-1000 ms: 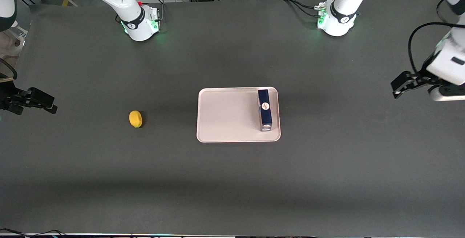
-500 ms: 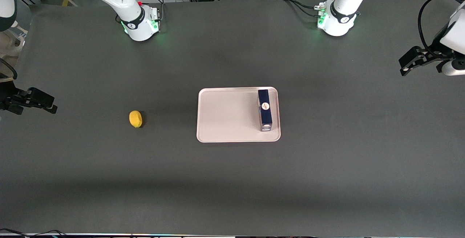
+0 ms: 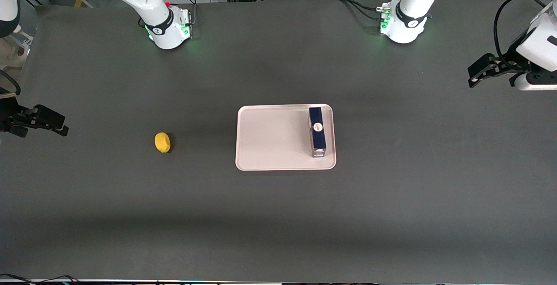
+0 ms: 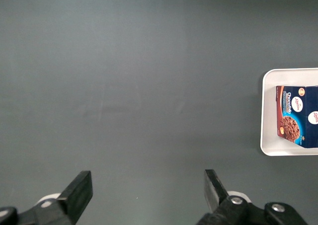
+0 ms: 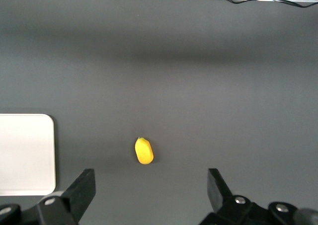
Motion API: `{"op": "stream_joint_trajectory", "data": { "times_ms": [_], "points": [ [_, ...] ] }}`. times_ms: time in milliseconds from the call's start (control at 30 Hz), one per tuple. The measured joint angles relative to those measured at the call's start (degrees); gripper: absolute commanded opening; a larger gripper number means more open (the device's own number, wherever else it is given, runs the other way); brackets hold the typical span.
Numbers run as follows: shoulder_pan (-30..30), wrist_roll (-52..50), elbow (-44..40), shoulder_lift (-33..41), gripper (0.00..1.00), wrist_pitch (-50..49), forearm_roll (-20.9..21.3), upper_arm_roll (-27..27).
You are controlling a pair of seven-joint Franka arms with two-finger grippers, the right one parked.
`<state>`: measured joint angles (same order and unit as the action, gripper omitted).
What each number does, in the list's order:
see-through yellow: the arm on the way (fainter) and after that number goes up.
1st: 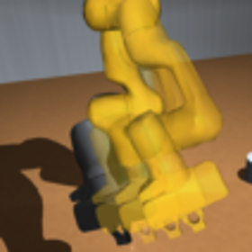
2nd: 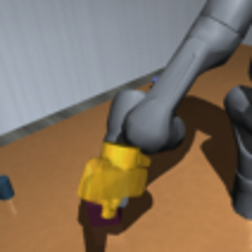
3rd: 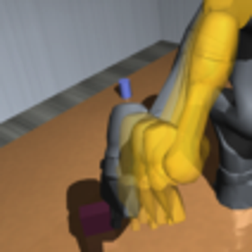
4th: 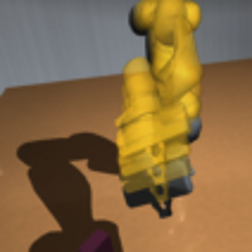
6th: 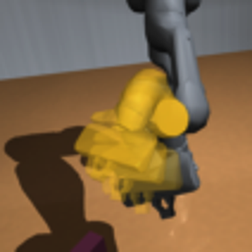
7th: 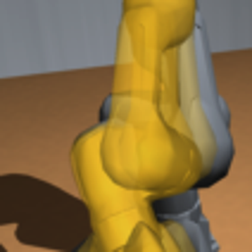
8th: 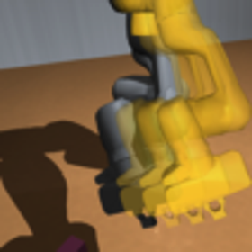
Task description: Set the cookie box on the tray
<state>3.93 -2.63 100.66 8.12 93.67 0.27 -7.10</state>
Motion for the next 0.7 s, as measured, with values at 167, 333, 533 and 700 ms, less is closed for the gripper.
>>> {"op": "stream_joint_trajectory", "data": {
  "times_ms": [167, 333, 533, 700],
  "points": [
    [0.0, 0.24, 0.04, 0.0, 1.0, -0.37, -0.03, 0.0],
    [0.0, 0.52, 0.05, 0.0, 1.0, -0.62, -0.06, -0.03],
    [0.0, 0.62, 0.05, 0.0, 1.0, -0.67, -0.09, -0.24],
    [0.0, 0.67, 0.05, 0.0, 1.0, -0.7, -0.1, -0.3]
  ]
}}
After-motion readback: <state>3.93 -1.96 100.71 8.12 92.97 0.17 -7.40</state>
